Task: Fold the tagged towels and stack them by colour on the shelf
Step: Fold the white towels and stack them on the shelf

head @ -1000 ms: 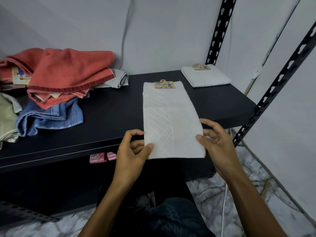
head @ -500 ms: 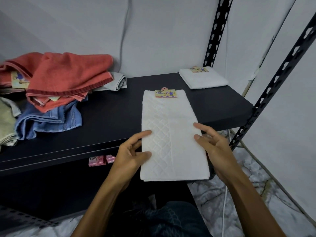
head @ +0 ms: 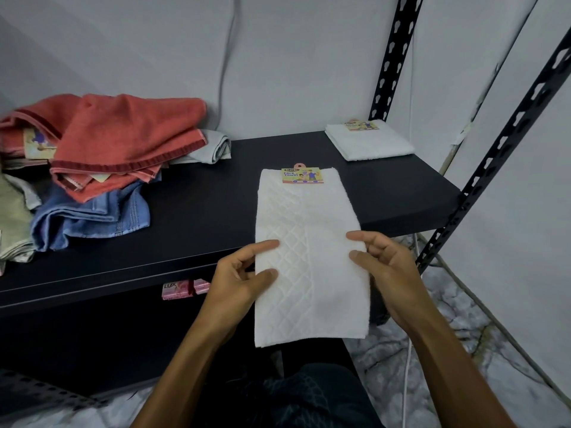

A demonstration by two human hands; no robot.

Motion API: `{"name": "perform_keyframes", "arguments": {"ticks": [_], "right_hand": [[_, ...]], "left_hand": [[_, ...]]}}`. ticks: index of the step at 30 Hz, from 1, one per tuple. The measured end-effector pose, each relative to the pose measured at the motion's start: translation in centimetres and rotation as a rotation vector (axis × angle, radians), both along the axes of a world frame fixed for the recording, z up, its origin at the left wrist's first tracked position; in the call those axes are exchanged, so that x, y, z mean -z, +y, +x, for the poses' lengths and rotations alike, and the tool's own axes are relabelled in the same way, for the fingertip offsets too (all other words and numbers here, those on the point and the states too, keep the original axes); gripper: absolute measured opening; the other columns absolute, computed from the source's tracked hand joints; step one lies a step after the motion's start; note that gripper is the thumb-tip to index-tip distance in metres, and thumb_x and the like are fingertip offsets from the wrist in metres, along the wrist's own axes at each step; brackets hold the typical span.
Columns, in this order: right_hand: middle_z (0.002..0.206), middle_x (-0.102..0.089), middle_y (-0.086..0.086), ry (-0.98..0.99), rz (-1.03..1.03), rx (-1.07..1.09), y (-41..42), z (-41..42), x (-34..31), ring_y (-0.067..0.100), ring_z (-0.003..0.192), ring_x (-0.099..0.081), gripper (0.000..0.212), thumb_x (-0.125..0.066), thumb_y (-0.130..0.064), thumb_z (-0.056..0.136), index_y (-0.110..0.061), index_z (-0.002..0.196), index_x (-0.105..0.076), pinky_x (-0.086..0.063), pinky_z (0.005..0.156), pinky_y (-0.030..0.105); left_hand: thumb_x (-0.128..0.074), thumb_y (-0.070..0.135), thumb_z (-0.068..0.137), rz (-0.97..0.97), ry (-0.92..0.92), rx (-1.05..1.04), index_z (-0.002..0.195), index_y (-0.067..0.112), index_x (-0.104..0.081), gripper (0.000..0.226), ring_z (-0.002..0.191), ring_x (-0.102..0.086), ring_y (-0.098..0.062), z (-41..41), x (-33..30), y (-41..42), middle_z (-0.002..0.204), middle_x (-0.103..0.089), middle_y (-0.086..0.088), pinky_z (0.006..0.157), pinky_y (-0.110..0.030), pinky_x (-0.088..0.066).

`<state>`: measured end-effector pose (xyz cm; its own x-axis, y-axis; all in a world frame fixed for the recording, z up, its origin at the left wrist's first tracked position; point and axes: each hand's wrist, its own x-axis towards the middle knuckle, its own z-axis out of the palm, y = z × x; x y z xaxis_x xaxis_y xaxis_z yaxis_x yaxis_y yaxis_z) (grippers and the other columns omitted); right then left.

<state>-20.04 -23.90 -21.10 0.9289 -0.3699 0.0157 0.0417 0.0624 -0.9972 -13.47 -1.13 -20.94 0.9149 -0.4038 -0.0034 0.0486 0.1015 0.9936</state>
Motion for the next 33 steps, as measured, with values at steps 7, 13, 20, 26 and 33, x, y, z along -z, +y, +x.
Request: {"name": "perform_keyframes", "arguments": {"ticks": [7,13,20,26,33], "right_hand": [[0.105,-0.074,-0.002,-0.022,-0.018,0.012,0.0,-0.1,-0.1,0.015,0.092,-0.071,0.034,-0.058,0.010,0.090,-0.018,0.105,-0.071,-0.056,0.072,0.023],[0.098,-0.075,0.008,-0.015,0.013,0.007,0.1,0.0,-0.6,0.018,0.090,-0.072,0.030,-0.056,0.003,0.094,-0.017,0.114,-0.067,-0.058,0.073,0.026],[0.095,-0.075,0.007,-0.013,-0.076,0.010,-0.3,0.3,-0.5,0.023,0.092,-0.071,0.025,-0.060,-0.003,0.093,-0.019,0.109,-0.071,-0.058,0.079,0.032],[0.098,-0.069,0.023,-0.016,-0.112,0.032,-0.4,0.6,-0.7,0.043,0.099,-0.063,0.024,-0.064,-0.006,0.092,-0.025,0.102,-0.075,-0.053,0.093,0.054],[0.093,-0.076,0.005,-0.090,-0.105,0.065,-0.7,1.5,-3.3,0.020,0.091,-0.071,0.016,-0.062,-0.005,0.093,-0.013,0.101,-0.073,-0.056,0.086,0.039]], "left_hand": [[-0.067,0.002,0.089,-0.013,-0.019,-0.059,0.110,0.016,-0.072,0.026,0.076,-0.068,-0.016,0.2,0.3,-0.4,0.078,-0.071,0.002,0.074,-0.022,-0.054],[-0.062,0.002,0.091,-0.068,0.040,-0.041,0.118,0.012,-0.067,0.029,0.092,-0.073,-0.018,0.1,-0.3,-0.5,0.096,-0.076,-0.004,0.074,-0.024,-0.057],[-0.064,0.002,0.091,0.028,-0.056,-0.133,0.100,0.014,-0.076,0.019,0.054,-0.048,-0.001,0.7,0.3,-0.7,0.052,-0.046,0.012,0.062,-0.013,-0.044],[-0.063,0.000,0.091,-0.039,-0.002,-0.098,0.114,0.013,-0.068,0.027,0.085,-0.073,-0.021,0.9,-0.8,-0.4,0.086,-0.074,-0.014,0.075,-0.026,-0.058],[-0.064,0.008,0.093,0.021,-0.065,-0.121,0.101,0.012,-0.074,0.013,0.078,-0.069,-0.016,2.6,-3.1,-0.7,0.076,-0.069,-0.020,0.071,-0.021,-0.054]]}}
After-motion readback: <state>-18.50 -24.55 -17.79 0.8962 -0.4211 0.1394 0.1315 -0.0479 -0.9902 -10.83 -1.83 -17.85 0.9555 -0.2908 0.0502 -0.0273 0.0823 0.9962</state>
